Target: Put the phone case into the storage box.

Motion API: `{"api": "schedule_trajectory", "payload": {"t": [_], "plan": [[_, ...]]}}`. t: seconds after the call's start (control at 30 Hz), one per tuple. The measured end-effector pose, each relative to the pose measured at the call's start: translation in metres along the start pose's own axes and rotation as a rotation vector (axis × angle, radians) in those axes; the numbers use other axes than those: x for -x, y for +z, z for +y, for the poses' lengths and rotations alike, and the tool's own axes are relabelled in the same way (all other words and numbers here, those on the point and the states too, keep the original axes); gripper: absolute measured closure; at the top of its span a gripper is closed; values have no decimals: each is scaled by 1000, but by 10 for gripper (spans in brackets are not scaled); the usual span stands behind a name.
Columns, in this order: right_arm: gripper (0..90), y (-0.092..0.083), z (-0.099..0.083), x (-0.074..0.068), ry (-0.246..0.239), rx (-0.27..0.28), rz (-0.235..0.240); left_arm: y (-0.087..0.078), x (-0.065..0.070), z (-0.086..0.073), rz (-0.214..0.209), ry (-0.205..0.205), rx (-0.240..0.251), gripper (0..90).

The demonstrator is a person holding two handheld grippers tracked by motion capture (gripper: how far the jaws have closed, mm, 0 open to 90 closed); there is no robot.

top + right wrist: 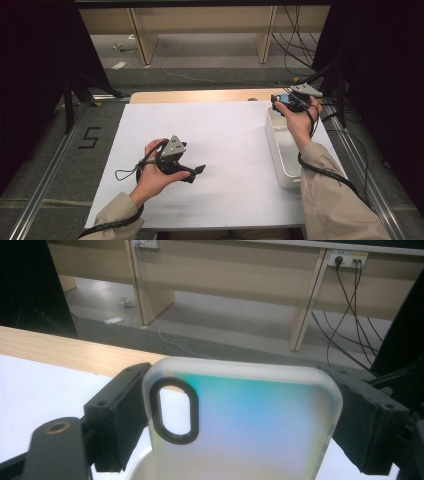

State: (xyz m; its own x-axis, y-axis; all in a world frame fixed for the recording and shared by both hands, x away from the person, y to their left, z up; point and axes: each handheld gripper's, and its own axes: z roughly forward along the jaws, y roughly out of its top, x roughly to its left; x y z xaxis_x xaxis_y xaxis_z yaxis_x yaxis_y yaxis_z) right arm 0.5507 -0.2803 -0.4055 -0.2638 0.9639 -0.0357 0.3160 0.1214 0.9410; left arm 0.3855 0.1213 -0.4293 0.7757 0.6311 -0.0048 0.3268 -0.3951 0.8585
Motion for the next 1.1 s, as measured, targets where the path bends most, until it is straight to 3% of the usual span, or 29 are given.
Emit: {"api": "schedule_trajectory", "payload": {"t": [1.1], "plan": [[183, 6, -9, -1, 1, -44, -1, 0, 0, 0, -1, 1, 1, 2]]}}
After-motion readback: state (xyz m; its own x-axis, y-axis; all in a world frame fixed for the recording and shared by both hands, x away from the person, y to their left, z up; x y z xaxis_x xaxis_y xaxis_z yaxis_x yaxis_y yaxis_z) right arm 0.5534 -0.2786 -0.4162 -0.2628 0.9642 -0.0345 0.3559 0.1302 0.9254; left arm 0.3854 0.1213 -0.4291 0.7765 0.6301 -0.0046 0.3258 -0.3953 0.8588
